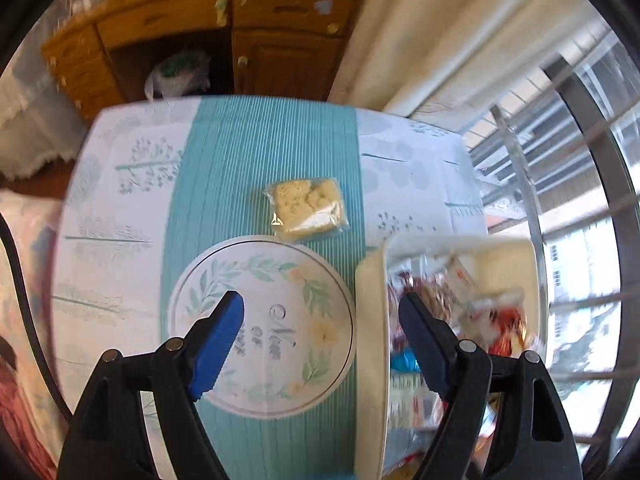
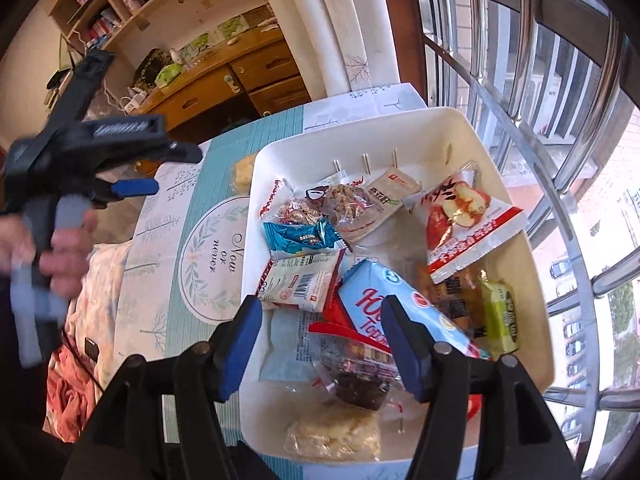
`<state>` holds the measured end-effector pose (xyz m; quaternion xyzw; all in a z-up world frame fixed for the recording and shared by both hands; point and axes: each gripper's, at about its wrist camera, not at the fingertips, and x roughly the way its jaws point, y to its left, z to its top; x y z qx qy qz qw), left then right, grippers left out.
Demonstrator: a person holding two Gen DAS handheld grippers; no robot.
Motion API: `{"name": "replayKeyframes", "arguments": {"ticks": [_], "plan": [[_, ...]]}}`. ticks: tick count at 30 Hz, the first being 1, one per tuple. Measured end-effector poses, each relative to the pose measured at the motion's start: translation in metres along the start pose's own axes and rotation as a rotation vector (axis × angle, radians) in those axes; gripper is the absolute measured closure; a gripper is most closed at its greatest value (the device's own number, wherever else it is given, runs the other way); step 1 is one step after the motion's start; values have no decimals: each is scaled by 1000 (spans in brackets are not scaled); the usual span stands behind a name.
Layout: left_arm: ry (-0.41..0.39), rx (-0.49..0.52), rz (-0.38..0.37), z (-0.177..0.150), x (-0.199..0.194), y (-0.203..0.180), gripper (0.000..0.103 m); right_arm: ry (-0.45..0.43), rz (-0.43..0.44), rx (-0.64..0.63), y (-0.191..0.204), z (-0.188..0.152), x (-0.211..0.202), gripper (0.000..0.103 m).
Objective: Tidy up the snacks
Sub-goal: 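Move the left tool to the clear rice-cake bag and grasp it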
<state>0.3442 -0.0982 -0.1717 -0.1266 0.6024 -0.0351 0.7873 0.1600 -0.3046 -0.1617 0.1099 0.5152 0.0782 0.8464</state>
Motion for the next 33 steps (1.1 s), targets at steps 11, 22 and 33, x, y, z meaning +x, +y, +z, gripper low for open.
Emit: {"name": "replayKeyframes", "arguments": {"ticks": [11,22,33], "plan": [[151,-122,14,58,98,24,24,6,-35,-25,21,-12,35,41],[197,-147,33,73,152,25,18,-37,-72,3,11,-12,37,39],[171,-186,-1,83,165,15,17,-36,-101,16,3,-18,29,39]]}}
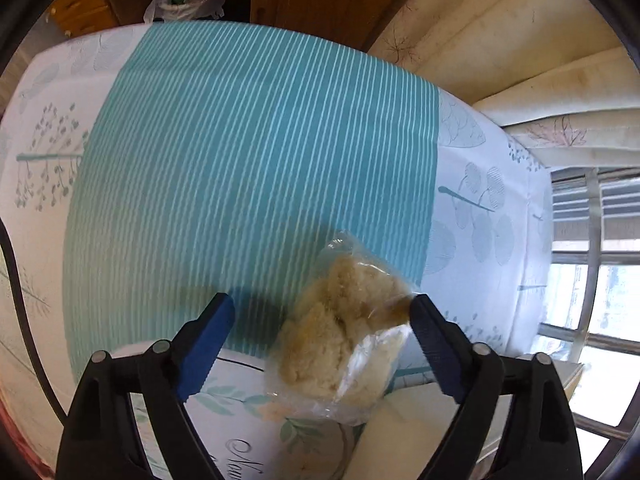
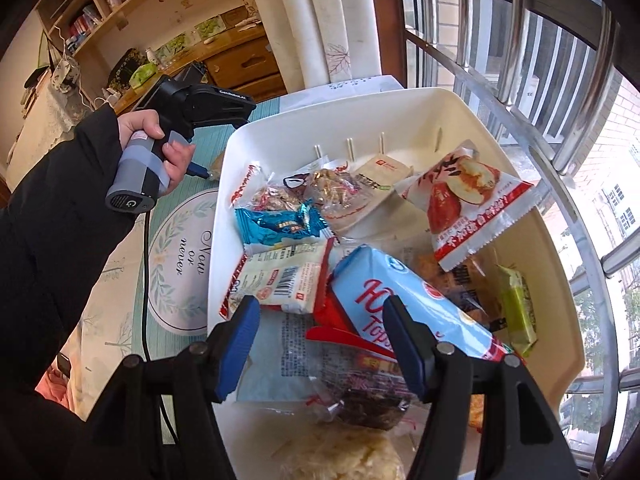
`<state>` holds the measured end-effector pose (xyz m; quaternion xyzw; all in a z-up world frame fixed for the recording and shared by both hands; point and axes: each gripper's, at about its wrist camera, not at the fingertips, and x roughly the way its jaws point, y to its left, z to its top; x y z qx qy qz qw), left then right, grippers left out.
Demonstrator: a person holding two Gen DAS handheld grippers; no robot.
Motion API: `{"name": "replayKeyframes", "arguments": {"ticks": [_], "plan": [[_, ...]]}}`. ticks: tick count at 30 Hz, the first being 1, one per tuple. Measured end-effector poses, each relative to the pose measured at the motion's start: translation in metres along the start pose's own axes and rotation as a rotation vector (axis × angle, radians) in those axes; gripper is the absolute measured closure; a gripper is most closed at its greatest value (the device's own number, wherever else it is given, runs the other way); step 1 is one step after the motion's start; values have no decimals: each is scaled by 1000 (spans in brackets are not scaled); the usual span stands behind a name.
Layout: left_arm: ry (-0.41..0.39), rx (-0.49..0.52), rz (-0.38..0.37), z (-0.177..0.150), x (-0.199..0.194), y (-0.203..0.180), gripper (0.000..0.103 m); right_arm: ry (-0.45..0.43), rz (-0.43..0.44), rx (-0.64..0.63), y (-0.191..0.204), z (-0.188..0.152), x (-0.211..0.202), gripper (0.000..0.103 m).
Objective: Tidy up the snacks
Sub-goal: 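Move the left tool to the clear rice-cake bag and grasp it, then carry the rice-cake bag over the white tray and open the left tool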
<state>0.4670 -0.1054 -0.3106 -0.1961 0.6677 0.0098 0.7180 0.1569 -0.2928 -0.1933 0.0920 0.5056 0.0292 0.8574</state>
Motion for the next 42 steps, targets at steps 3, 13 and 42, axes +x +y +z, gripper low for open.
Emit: {"name": "replayKeyframes", "arguments": {"ticks": [3,13,42], "plan": [[-4,-20,-25,-2,-1,1,27,-3,-2,2,-2,-1,-2,39],[-28,-72,-81,-15,-5,-2,50,-15,8,8,-12,-8,-9,39],[-420,87,-386,-141,-168,2,62,-124,104,-155,-31,-18,-83,39]]}}
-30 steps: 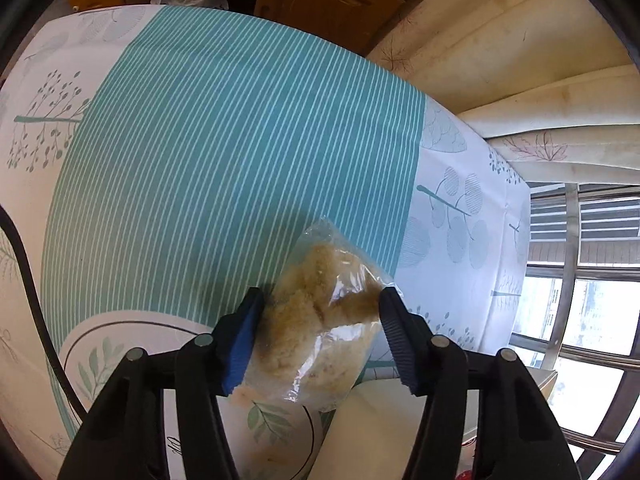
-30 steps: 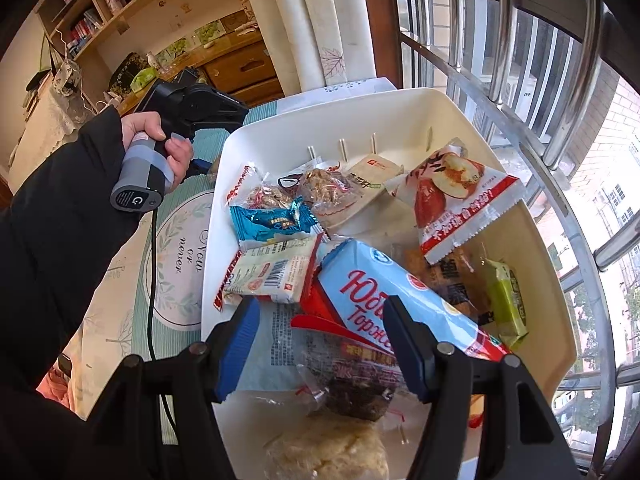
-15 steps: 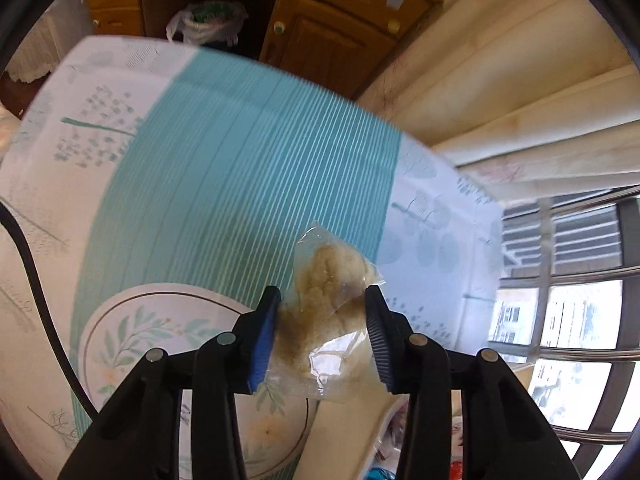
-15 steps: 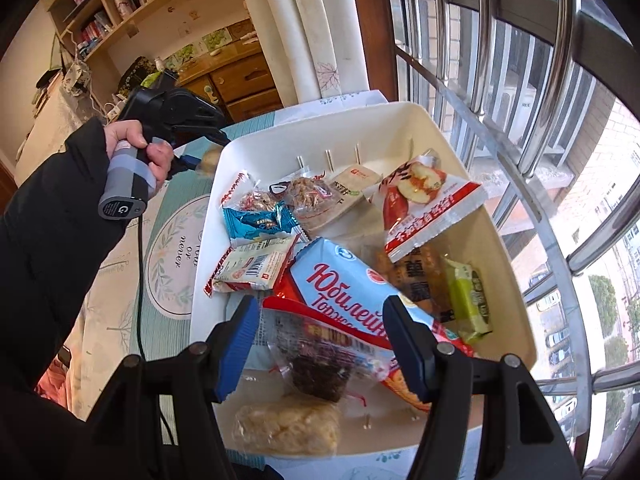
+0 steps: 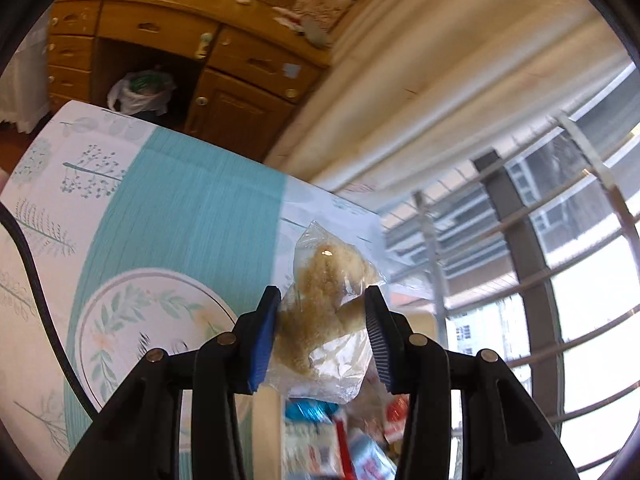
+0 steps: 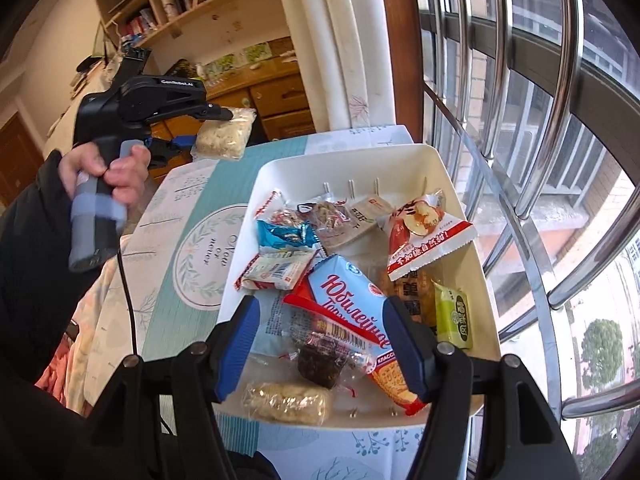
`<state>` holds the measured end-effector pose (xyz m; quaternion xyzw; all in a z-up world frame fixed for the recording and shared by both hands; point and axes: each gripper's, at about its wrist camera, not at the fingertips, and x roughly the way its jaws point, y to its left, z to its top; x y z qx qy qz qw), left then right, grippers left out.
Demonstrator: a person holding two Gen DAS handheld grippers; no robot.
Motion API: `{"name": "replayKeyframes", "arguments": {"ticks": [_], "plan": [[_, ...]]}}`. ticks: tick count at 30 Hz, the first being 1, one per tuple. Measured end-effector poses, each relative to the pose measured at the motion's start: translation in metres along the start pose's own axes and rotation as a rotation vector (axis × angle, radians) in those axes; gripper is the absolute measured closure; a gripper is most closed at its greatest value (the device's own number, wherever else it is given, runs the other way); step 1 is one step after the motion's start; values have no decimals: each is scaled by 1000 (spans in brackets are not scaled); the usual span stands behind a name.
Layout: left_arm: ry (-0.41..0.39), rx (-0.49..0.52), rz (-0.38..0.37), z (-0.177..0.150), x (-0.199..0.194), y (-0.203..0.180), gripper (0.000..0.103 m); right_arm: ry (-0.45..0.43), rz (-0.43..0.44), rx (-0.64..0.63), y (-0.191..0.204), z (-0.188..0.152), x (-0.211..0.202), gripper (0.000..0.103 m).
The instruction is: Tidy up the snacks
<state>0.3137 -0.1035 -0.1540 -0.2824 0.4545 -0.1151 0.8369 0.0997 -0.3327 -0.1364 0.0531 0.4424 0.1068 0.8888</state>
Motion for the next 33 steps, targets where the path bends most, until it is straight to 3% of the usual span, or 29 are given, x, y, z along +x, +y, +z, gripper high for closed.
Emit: {"name": "replayKeyframes", "arguments": {"ticks": [14,19,22,27,33], "plan": [[112,104,-192,-66,-6,-33,60,6,-24,26,24,-36,-15,38],[174,139,-187,-83,-7,-35,51,28,-44,66,38,-52,-20,38],[182,158,-188,-91,-20,-34,33,26,-56,70,51,-60,-28,32],[200,218,-149,-103,-51,-24,27,6,-70,100,70,-75,-44,28],[220,261,6,-135,-103,9,24,40,-81,86,94,-98,-53,16]]}}
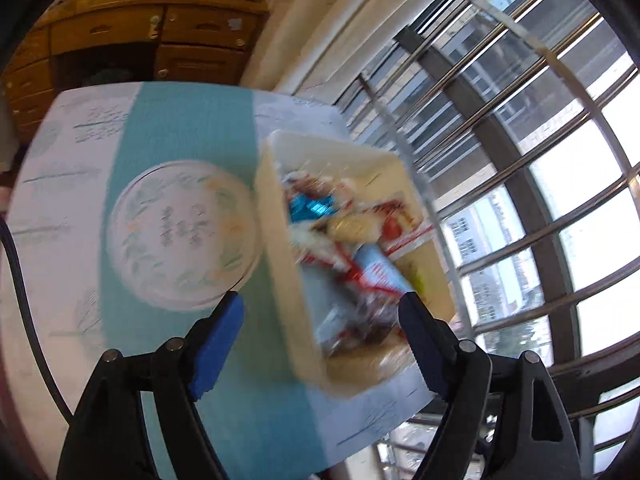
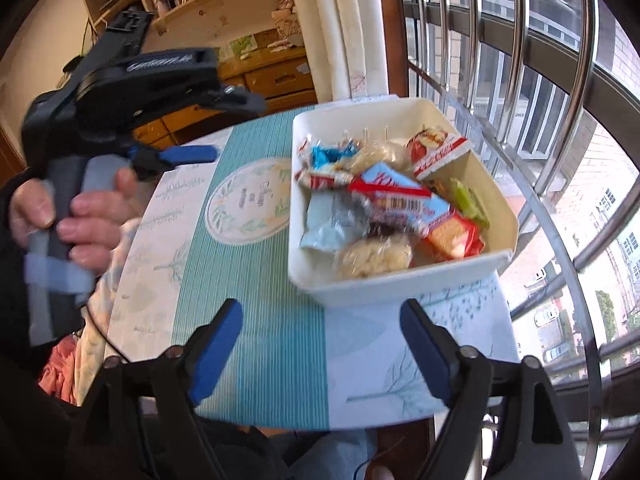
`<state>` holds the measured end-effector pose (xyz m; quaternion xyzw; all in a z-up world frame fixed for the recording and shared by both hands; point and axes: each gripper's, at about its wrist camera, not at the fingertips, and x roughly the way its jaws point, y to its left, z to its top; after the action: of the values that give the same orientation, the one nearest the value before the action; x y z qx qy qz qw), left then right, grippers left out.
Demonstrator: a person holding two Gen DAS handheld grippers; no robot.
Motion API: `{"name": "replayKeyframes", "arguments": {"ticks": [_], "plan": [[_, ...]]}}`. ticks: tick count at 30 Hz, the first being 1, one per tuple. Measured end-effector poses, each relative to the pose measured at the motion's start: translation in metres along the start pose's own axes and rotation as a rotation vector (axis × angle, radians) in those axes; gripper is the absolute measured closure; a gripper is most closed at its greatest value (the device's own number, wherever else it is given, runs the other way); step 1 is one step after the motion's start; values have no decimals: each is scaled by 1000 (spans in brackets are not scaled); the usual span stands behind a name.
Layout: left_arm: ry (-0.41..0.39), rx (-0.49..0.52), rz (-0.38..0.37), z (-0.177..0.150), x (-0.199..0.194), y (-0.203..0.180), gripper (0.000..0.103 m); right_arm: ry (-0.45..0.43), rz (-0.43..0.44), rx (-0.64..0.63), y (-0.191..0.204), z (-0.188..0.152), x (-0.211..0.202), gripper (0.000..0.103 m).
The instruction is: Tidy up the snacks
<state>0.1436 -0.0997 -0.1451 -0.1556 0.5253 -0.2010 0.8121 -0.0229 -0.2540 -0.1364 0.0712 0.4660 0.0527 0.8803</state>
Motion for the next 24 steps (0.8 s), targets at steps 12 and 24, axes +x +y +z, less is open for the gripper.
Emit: {"name": "replayKeyframes", "arguments": {"ticks": [12,24], "plan": [[-27,-17,329,-90,-108,5,21,12,53,-111,28,9,-33,8],[-233,3,455,-113,-191,-64,1,-2,107,-69,24,32,-112,3]]}}
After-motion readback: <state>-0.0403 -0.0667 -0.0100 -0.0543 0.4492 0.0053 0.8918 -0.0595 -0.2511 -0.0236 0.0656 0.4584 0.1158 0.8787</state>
